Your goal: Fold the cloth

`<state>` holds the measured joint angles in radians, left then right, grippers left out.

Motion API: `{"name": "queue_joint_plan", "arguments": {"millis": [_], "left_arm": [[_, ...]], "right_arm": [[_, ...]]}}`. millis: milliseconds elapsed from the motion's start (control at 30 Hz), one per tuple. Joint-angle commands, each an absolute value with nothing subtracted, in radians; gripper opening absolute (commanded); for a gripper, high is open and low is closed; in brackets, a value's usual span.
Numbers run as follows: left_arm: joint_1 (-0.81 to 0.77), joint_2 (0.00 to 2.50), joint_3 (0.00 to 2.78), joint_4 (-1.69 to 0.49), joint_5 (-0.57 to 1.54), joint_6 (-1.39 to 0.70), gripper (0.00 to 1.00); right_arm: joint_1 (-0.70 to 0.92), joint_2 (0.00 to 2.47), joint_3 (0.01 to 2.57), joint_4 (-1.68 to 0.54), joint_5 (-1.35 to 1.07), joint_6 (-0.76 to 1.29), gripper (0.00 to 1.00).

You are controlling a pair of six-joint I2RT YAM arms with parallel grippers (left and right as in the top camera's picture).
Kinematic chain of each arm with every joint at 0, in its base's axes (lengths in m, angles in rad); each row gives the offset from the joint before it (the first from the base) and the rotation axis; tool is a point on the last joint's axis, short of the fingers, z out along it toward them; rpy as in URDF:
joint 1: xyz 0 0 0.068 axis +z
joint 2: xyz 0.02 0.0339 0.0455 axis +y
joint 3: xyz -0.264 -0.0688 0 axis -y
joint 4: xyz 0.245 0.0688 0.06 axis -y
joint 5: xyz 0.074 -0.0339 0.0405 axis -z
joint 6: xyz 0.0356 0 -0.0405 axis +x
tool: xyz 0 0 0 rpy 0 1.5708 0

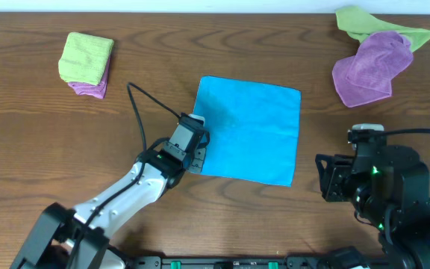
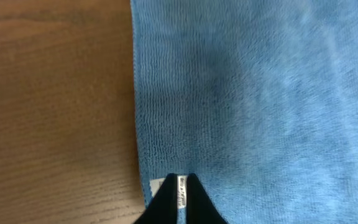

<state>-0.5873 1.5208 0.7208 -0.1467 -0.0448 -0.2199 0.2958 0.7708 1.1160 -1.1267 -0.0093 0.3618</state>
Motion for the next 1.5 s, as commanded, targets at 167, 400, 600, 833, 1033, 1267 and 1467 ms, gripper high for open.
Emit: {"name": "queue_joint_plan", "arguments": {"millis": [167, 400, 600, 833, 1033, 1267, 1467], "left_arm": [[-0.590, 1.551, 0.738, -0.156, -0.040, -0.210, 0.06], [-0.590, 1.598, 0.738, -0.152, -0.041, -0.218, 0.06], [-0.590, 1.653, 0.738, -0.171, -0.049, -0.253, 0.06], [-0.590, 1.662, 0.738, -0.300, -0.054, -0.437, 0.06], [-0.590, 1.662, 0.738, -0.492, -0.046, -0.652, 0.06], [-0.590, 1.662, 0.738, -0.523, 0.058, -0.679, 0.06], [-0.587, 1.655, 0.738, -0.523, 0.074, -0.704, 0.06]], "right_arm": [[0.287, 0.770, 1.117, -1.143, 0.004, 0.366, 0.29], [0.287, 0.770, 1.117, -1.144, 0.004, 0.366, 0.30], [0.287, 0.770, 1.117, -1.146, 0.004, 0.366, 0.32], [0.287, 0.770, 1.117, -1.145, 0.031, 0.366, 0.38], [0.287, 0.791, 1.117, -1.143, 0.086, 0.366, 0.44], [0.287, 0.864, 1.117, -1.141, 0.086, 0.366, 0.46], [0.287, 0.896, 1.117, -1.141, 0.086, 0.366, 0.48]]}}
